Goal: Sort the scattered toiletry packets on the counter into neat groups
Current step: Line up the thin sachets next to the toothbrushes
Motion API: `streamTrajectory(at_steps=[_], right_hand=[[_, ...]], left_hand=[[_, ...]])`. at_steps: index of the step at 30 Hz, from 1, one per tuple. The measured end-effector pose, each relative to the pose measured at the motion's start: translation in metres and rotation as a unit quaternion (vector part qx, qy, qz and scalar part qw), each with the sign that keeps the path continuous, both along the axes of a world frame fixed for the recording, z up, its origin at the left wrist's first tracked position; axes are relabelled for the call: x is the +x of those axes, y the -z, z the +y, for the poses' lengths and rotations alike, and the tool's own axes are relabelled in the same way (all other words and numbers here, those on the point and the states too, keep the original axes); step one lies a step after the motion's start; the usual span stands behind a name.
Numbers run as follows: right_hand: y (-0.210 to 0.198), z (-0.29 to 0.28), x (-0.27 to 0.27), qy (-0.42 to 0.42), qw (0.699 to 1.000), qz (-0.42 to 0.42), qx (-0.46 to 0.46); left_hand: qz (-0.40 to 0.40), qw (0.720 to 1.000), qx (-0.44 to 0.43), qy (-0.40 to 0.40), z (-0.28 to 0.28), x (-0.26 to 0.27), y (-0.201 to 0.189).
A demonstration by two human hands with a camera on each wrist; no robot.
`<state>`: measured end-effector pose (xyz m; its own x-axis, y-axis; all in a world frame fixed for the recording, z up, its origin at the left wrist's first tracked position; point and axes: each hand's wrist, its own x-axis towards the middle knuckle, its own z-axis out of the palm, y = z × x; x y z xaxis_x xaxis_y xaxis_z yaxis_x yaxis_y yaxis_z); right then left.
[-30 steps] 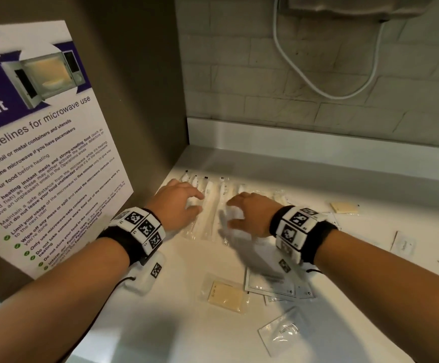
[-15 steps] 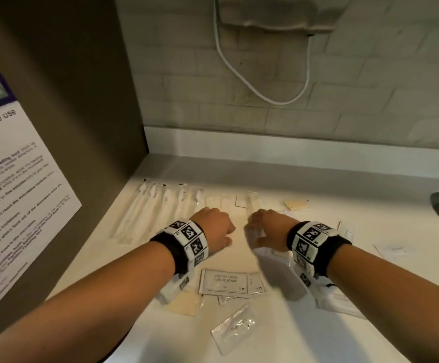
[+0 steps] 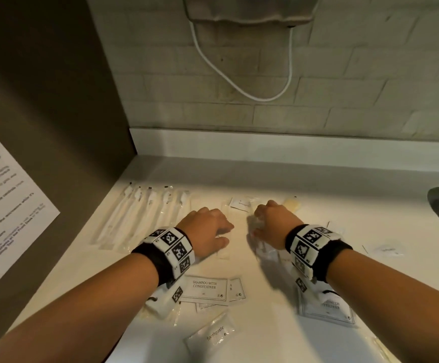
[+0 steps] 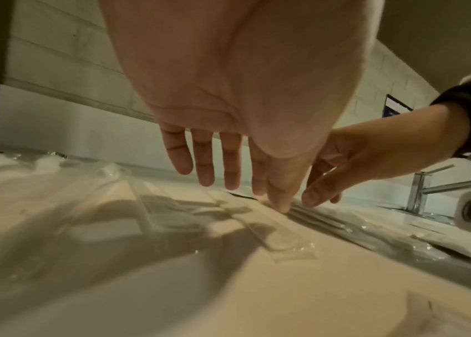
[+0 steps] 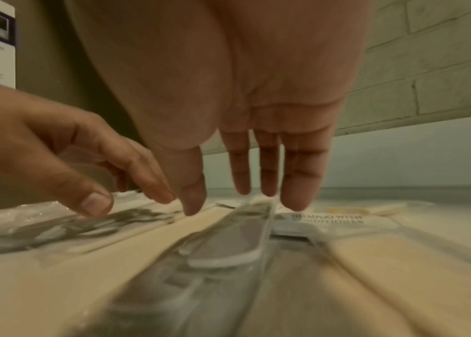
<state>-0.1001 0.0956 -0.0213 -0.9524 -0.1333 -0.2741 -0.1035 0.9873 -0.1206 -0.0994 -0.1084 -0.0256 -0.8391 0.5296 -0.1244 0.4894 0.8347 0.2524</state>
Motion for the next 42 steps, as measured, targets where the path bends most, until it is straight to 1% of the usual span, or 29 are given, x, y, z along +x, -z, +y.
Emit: streamTrajectory(at_steps=[1,3,5,8,10,13,14,16,19,22,23,25,27,31,34,36,39,42], right_hand=[[-0.004,0.001,0.000,0.012,1.000,-0.005,-0.009],[-0.002,-0.006,-0.002,0.071,0.996,-0.016,-0.046],[0.001,-0.010,-0.004,0.081,0.994,-0.024,-0.069],[0.000,-0.015,-0.009,0.090,0.991,-0.009,-0.103],[-0.002,-0.023,-0.007,0.086,0.989,-0.007,-0.123],[-0.008,-0.035,-0.003,0.067,0.983,-0.005,-0.170],[-0.009,-0.039,-0.002,0.059,0.982,0.000,-0.179],[-0.010,-0.046,-0.001,0.047,0.982,0.010,-0.185],[-0.010,-0.054,0.002,0.050,0.983,-0.007,-0.176],[-0.009,-0.054,0.003,0.029,0.993,-0.041,-0.103],[-0.008,-0.052,0.003,0.024,0.994,-0.046,-0.097],[-0.011,-0.047,0.001,0.028,0.992,-0.042,-0.114],[-0.015,-0.040,0.000,0.015,0.994,-0.023,-0.101],[-0.018,-0.036,-0.001,-0.053,0.996,0.013,-0.064],[-0.011,-0.046,0.003,-0.127,0.991,0.007,-0.045],[-0.005,-0.054,0.007,-0.174,0.984,-0.019,-0.023],[-0.005,-0.062,0.014,-0.184,0.982,-0.044,-0.011],[-0.008,-0.060,0.017,-0.181,0.983,-0.036,-0.012]], left_hand=[[-0.009,0.999,-0.036,0.009,0.000,0.000,0.000],[-0.012,0.995,-0.093,0.019,-0.002,0.001,0.001],[-0.002,0.994,-0.109,0.011,-0.007,0.003,0.002],[-0.008,0.996,-0.090,-0.010,-0.018,0.003,0.001],[-0.012,0.998,-0.057,-0.027,-0.023,0.003,0.001],[0.019,0.995,0.005,-0.098,-0.027,-0.001,-0.004],[0.021,0.993,0.008,-0.118,-0.028,-0.002,-0.006],[0.002,0.991,-0.012,-0.133,-0.028,-0.005,-0.008],[-0.032,0.989,-0.041,-0.141,-0.027,-0.007,-0.006],[-0.040,0.986,-0.039,-0.158,-0.022,-0.009,-0.003],[-0.043,0.985,-0.033,-0.165,-0.020,-0.010,-0.002],[-0.049,0.983,-0.022,-0.175,-0.019,-0.011,-0.002],[-0.056,0.982,-0.012,-0.182,-0.018,-0.013,-0.003],[-0.065,0.977,0.011,-0.204,-0.019,-0.018,-0.005],[-0.080,0.971,0.052,-0.218,-0.019,-0.020,-0.003],[-0.085,0.965,0.082,-0.234,-0.018,-0.018,-0.001],[-0.086,0.962,0.099,-0.239,-0.017,-0.018,-0.001],[-0.081,0.962,0.112,-0.233,-0.019,-0.020,0.000]])
